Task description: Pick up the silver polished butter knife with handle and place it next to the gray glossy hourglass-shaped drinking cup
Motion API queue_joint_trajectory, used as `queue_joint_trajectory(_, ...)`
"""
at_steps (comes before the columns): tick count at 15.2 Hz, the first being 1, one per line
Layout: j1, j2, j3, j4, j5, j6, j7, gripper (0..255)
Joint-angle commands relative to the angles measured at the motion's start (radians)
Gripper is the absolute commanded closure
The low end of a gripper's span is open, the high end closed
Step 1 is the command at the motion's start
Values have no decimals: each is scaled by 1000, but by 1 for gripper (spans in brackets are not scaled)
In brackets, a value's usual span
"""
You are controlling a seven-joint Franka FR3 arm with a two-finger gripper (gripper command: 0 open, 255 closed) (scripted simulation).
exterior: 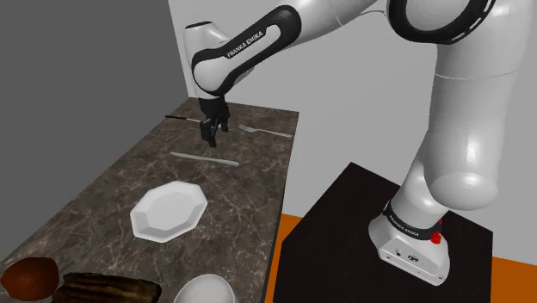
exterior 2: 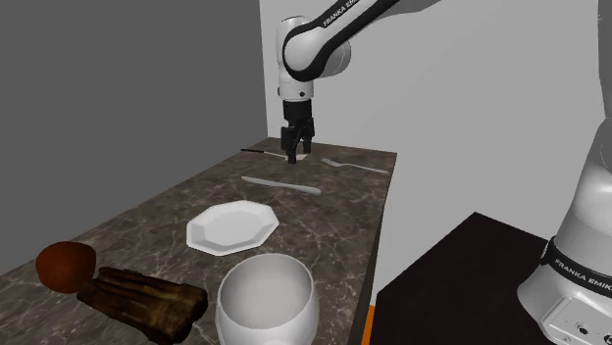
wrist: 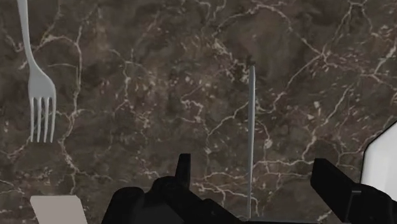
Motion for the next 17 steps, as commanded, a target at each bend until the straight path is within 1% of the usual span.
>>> queue_joint_trajectory(1,15,78,9,69,-9,2,-7,0)
queue_joint_trajectory(3,29,144,16,138,-17,-5,-13,0)
queue_joint_trajectory(11,31,192,11,104,-25,76,-8,0)
queue_joint_trajectory(17,31,192,11,104,-25,76,-8,0)
